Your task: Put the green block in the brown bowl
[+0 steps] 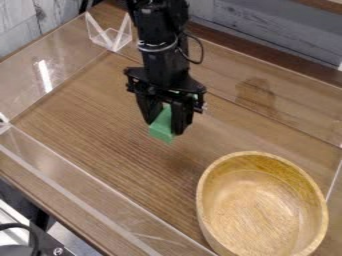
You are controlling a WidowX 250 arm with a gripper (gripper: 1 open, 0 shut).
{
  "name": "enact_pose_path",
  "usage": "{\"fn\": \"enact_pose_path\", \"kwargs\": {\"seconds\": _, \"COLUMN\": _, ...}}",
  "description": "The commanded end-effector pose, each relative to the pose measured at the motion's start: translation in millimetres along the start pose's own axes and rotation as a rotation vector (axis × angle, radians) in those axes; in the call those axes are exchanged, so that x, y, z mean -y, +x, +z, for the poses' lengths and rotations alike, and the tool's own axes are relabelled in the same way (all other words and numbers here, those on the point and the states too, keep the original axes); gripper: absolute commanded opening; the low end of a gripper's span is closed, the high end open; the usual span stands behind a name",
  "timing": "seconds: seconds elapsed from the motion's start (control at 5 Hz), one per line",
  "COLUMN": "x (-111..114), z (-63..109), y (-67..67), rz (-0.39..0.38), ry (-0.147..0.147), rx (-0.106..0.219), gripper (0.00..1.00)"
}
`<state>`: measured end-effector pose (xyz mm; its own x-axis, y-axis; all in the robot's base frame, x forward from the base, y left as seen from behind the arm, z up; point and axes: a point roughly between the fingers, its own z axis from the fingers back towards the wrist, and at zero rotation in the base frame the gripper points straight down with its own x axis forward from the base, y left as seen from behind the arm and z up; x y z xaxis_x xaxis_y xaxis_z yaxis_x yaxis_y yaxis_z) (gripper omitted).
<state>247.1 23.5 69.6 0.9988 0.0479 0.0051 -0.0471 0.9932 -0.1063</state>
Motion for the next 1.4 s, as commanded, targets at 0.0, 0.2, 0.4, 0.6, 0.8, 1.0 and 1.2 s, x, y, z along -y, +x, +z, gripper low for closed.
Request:
{"fn": "enact_pose_path", "kwargs": {"seconds": 0.0, "x": -6, "z": 12.2, "y": 18.3, "rz": -0.008, "ry": 0.002, "rx": 0.07, "gripper": 0.0}}
{"fn": "enact_pose_path", "kwargs": {"seconds": 0.2, "x": -10, "z": 12.6, "y": 25.6, "rz": -0.011, "ry": 0.002, "rx": 0.086, "gripper": 0.0}}
{"fn": "enact_pose_path", "kwargs": {"seconds": 0.4, "x": -15, "z": 11.1, "y": 33.0, "rz": -0.016, "ry": 0.006, "rx": 0.1, "gripper": 0.0}}
{"fn": "enact_pose_path", "kwargs": {"seconds": 0.6, "x": -21, "z": 8.5, "y": 41.1, "rz": -0.022, "ry": 0.011, "rx": 0.113, "gripper": 0.0}}
{"fn": "enact_pose_path", "kwargs": {"seconds": 0.8, "x": -26, "z": 4.6, "y": 51.0, "rz": -0.03, "ry": 0.013, "rx": 0.126, "gripper": 0.0}}
{"fn": "enact_pose_path", "kwargs": {"seconds": 1.0, "x": -30, "z": 0.1, "y": 60.8, "rz": -0.038, "ry": 0.015, "rx": 0.137, "gripper": 0.0}}
{"fn": "enact_pose_path", "kwargs": {"seconds": 1.2, "x": -35, "z": -3.7, "y": 69.4, "rz": -0.044, "ry": 0.017, "rx": 0.145, "gripper": 0.0}}
